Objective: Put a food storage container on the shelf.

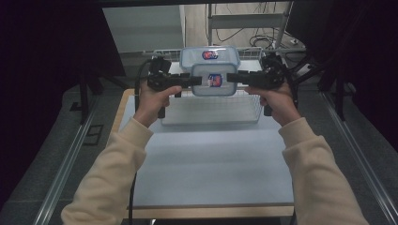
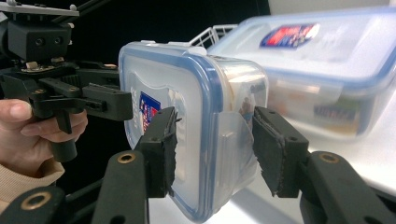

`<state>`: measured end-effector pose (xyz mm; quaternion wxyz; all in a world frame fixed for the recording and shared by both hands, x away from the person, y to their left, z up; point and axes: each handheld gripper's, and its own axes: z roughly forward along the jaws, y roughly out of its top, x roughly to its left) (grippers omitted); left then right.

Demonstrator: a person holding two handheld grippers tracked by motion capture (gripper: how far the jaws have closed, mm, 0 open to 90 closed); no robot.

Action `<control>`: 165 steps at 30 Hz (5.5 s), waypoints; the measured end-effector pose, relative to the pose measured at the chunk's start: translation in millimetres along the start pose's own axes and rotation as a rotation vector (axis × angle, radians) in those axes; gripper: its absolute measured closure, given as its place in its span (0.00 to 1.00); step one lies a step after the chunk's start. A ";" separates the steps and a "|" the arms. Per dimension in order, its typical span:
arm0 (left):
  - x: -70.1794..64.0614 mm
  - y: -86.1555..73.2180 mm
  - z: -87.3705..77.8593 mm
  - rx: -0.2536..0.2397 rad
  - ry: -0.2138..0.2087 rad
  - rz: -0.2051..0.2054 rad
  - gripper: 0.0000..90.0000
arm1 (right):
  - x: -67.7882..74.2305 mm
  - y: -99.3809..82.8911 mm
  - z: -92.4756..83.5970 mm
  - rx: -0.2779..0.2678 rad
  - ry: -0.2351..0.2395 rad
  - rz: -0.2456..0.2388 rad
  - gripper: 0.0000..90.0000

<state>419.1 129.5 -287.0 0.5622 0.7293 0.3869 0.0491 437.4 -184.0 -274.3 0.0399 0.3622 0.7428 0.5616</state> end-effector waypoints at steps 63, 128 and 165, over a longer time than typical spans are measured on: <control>96.5 75.5 60.3 0.001 0.016 -0.291 0.32 | -90.8 80.9 79.8 0.012 -0.069 0.319 0.37; 31.0 -105.6 -30.1 0.021 0.034 0.016 0.27 | -44.7 -84.6 -41.6 0.015 -0.056 -0.012 0.33; 24.0 -197.9 -18.2 0.104 0.043 0.008 0.27 | -45.4 -198.3 -47.4 0.075 -0.063 -0.033 0.29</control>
